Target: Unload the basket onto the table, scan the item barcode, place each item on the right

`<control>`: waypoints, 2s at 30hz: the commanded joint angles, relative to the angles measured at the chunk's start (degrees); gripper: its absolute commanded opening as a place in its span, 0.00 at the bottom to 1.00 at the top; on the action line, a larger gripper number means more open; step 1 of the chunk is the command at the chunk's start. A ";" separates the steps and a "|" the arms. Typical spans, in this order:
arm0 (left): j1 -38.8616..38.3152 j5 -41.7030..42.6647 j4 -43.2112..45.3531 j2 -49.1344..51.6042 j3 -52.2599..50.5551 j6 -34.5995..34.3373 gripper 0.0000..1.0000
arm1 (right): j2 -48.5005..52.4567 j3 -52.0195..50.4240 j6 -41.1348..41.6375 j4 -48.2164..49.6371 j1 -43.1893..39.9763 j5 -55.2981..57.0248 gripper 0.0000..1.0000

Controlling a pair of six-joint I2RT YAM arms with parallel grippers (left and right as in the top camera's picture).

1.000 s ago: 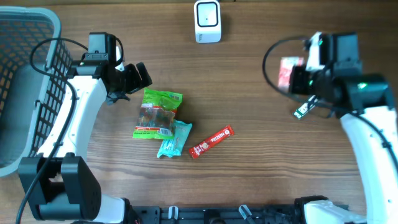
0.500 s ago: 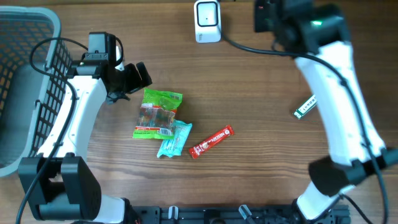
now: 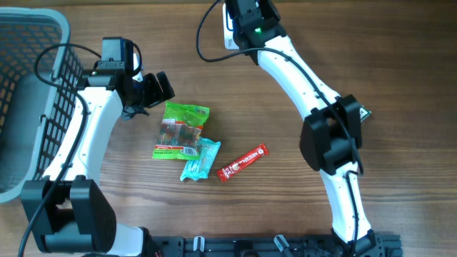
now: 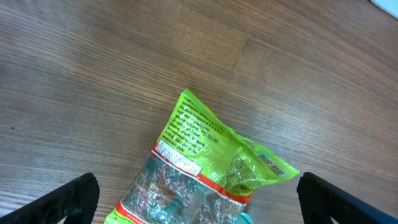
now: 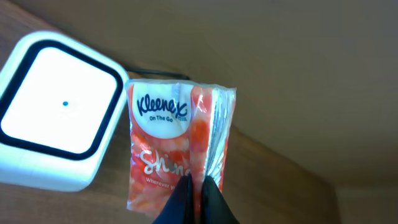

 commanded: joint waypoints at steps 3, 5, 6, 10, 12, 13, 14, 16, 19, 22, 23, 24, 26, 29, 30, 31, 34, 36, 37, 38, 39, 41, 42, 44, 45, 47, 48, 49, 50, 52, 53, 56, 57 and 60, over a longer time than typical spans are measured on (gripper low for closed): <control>0.20 -0.35 0.00 0.44 -0.39 -0.13 1.00 | 2.43 0.87 -7.67 3.85 0.17 -8.90 0.04; 0.20 -0.35 0.00 0.44 -0.39 -0.13 1.00 | 2.47 0.87 -7.65 4.83 0.17 -8.52 0.04; 0.20 -0.35 0.00 0.44 -0.39 -0.13 1.00 | 2.47 0.87 -7.65 4.98 0.17 -8.55 0.04; 0.20 -0.35 0.00 0.44 -0.39 -0.13 1.00 | 2.99 0.85 -7.48 4.76 0.17 -8.83 0.04; 0.20 -0.35 0.00 0.44 -0.39 -0.13 1.00 | 3.93 0.85 -7.50 4.76 0.17 -8.76 0.04; 0.20 -0.35 0.00 0.44 -0.39 -0.13 1.00 | 4.63 0.85 -7.65 4.81 0.17 -8.72 0.04; 0.20 -0.35 0.00 0.44 -0.39 -0.13 1.00 | 5.01 0.76 -7.67 4.81 0.17 -8.74 0.04; 0.20 -0.35 0.00 0.44 -0.39 -0.11 1.00 | 5.35 0.66 -7.28 4.81 0.17 -8.76 0.04; 0.20 -0.35 0.00 0.44 -0.39 -0.13 1.00 | 4.81 0.66 -7.02 4.79 0.24 -8.52 0.04; 0.20 -0.35 0.00 0.44 -0.39 -0.13 1.00 | 1.55 0.66 -1.42 2.45 0.24 -8.61 0.04; 0.20 -0.35 0.00 0.44 -0.39 -0.13 1.00 | -0.50 0.66 1.31 0.50 0.24 -8.81 0.04; 0.20 -0.35 0.02 0.44 -0.39 -0.13 1.00 | -3.02 0.66 3.98 -2.08 0.17 -8.85 0.04; 0.20 -0.35 0.00 0.44 -0.39 -0.13 1.00 | -7.04 0.66 7.13 -6.84 0.07 -9.68 0.04; 0.20 -0.35 0.00 0.44 -0.39 -0.13 1.00 | -15.54 0.66 10.95 -19.52 -0.39 -15.52 0.04; 0.20 -0.35 0.00 0.44 -0.39 -0.13 1.00 | -18.05 0.66 10.95 -24.50 -0.66 -17.68 0.04; 0.20 -0.35 0.00 0.44 -0.39 -0.13 1.00 | -19.87 0.66 11.23 -29.22 -0.83 -18.73 0.04; 0.20 -0.35 0.00 0.44 -0.39 -0.13 1.00 | -23.12 0.66 18.84 -46.31 -2.36 -18.64 0.04; 0.20 -0.35 0.00 0.44 -0.39 -0.13 1.00 | -23.12 0.48 23.28 -53.88 -3.89 -18.64 0.04; 0.20 -0.35 0.00 0.44 -0.39 -0.13 1.00 | -23.04 -0.76 26.27 -57.53 -5.42 -18.67 0.04; 0.20 -0.35 0.00 0.44 -0.39 -0.13 1.00 | -23.04 -1.97 28.41 -59.54 -6.62 -18.67 0.04; 0.20 -0.35 0.00 0.44 -0.39 -0.13 1.00 | -23.04 -4.15 30.64 -61.05 -8.46 -18.64 0.04; 0.20 -0.35 0.00 0.44 -0.39 -0.13 1.00 | -23.04 -9.64 31.56 -60.98 -12.35 -18.67 0.04; 0.20 -0.35 0.02 0.44 -0.39 -0.13 1.00 | -23.04 -12.90 32.37 -61.05 -14.47 -18.67 0.04; 0.20 -0.35 0.00 0.44 -0.39 -0.13 1.00 | -23.08 -17.07 34.64 -61.05 -17.53 -18.64 0.04; 0.20 -0.35 0.00 0.44 -0.39 -0.13 1.00 | -23.08 -19.78 35.69 -60.87 -19.63 -18.64 0.04; 0.20 -0.35 0.00 0.44 -0.39 -0.13 1.00 | -23.08 -25.33 36.52 -59.67 -23.52 -18.67 0.04; 0.20 -0.35 0.00 0.44 -0.39 -0.13 1.00 | -23.08 -28.68 36.48 -58.16 -25.73 -18.73 0.04; 0.20 -0.35 0.00 0.44 -0.39 -0.11 1.00 | -23.08 -31.80 36.35 -55.93 -27.43 -18.93 0.04; 0.20 -0.35 0.00 0.44 -0.39 -0.13 1.00 | -23.08 -34.01 35.91 -54.27 -28.70 -19.45 0.04; 0.20 -0.35 0.00 0.44 -0.39 -0.13 1.00 | -23.06 -38.34 35.82 -50.03 -30.80 -19.74 0.49; 0.20 -0.35 0.00 0.44 -0.39 -0.13 1.00 | -23.06 -40.15 35.80 -47.93 -31.61 -19.74 0.94; 0.20 -0.35 0.00 0.44 -0.39 -0.13 1.00 | -23.08 -42.36 33.77 -44.33 -33.11 -22.67 1.00; 0.20 -0.35 0.00 0.44 -0.39 -0.13 1.00 | -23.19 -41.59 32.81 -44.04 -33.07 -24.87 1.00; 0.20 -0.35 0.02 0.44 -0.39 -0.13 1.00 | -24.44 -37.35 28.20 -43.87 -31.28 -35.01 1.00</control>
